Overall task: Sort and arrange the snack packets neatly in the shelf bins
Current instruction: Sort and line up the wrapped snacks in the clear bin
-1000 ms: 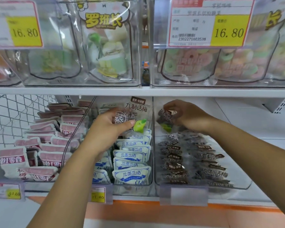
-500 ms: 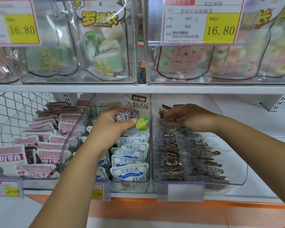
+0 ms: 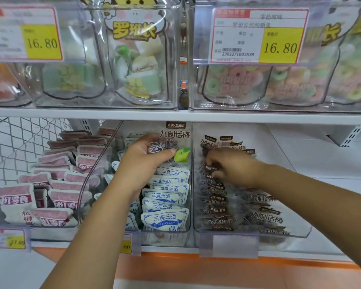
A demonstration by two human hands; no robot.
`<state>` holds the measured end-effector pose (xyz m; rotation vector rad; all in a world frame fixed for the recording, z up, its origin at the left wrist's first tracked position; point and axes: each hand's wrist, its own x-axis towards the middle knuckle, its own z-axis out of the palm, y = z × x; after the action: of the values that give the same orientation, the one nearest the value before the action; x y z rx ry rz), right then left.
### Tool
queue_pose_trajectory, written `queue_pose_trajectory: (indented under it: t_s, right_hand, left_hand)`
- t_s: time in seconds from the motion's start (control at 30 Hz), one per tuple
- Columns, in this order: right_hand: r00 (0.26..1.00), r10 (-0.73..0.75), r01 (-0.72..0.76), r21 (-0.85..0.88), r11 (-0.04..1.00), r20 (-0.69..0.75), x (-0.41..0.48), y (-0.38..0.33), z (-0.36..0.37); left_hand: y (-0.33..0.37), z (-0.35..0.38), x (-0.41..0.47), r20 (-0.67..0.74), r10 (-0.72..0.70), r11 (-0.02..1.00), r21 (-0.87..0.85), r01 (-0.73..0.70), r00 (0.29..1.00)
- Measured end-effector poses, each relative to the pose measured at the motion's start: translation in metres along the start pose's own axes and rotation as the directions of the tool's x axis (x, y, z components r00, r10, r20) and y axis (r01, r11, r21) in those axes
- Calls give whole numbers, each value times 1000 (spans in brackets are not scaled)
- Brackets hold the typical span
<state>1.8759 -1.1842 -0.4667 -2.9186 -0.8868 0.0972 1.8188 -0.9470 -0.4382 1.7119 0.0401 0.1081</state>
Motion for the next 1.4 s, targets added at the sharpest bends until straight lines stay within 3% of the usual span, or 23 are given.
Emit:
queue_pose_trajectory:
  t_s: [0.07, 0.13, 0.2, 0.33, 0.4, 0.47, 0.57, 0.63, 0.77, 0.83, 0.9, 1.0, 1.07, 1.17, 1.27, 1.4]
  right_hand:
    - [996, 78, -85, 189, 978, 46, 0, 7, -11]
    - [961, 231, -170, 336, 926, -152, 5, 13, -22]
    - [882, 346, -231, 348, 909, -319, 15, 21, -26]
    - [921, 380, -358, 193, 914, -91, 41, 32, -19]
    - [923, 346, -322, 158, 934, -165, 50, 34, -14]
    - [904, 357, -295, 260, 919, -236, 54, 35, -14]
    - [941, 320, -302, 153, 941, -111, 55, 40, -16]
    - [942, 332, -321, 168, 932, -41, 44, 41, -26]
    - [915, 380, -317, 335, 887, -140, 1, 26, -53]
    - [934, 322, -196, 531, 824, -155, -21, 8, -59]
    - [945, 264, -100, 600, 794, -192, -35, -7, -59]
    - [970, 209, -24, 801, 598, -128, -48, -30, -55]
    - [963, 227, 6, 852, 523, -147, -49, -37, -50]
    - [904, 352, 4, 827, 562, -243, -48, -29, -48]
    - [828, 479, -26, 833, 552, -292, -51, -5, -55]
    - [848, 471, -201, 677, 708, -241, -37, 5, -51]
  left_hand:
    - [0, 1, 0, -4, 0, 1000, -8, 0, 1000]
    - [0, 1, 1, -5, 11, 1000, 0, -11, 1000]
    - [0, 1, 2, -14, 18, 1000, 6, -18, 1000]
    - [2, 1, 4, -25, 33, 999, 15, -33, 999]
    - [3, -2, 6, -35, 43, 999, 6, -43, 998]
    - [3, -4, 9, -37, 39, 999, -5, -39, 999]
    - [3, -5, 10, -41, 30, 1000, 11, -30, 999]
    - [4, -5, 10, -55, 39, 999, 17, -38, 998]
    - [9, -4, 8, -53, 54, 998, 21, -53, 997]
    - [11, -4, 5, -11, 42, 999, 21, -42, 999]
    - [14, -1, -2, 87, 27, 999, 36, -31, 996]
    - [18, 16, -15, 172, 5, 999, 45, -13, 985]
    - [19, 32, -20, 186, 30, 996, 78, -46, 982]
    - [19, 48, -22, 137, 127, 967, 205, -153, 982]
    - [14, 45, -23, 99, 224, 862, 444, -245, 969]
    - [-3, 32, -25, 188, 199, 714, 644, -274, 962]
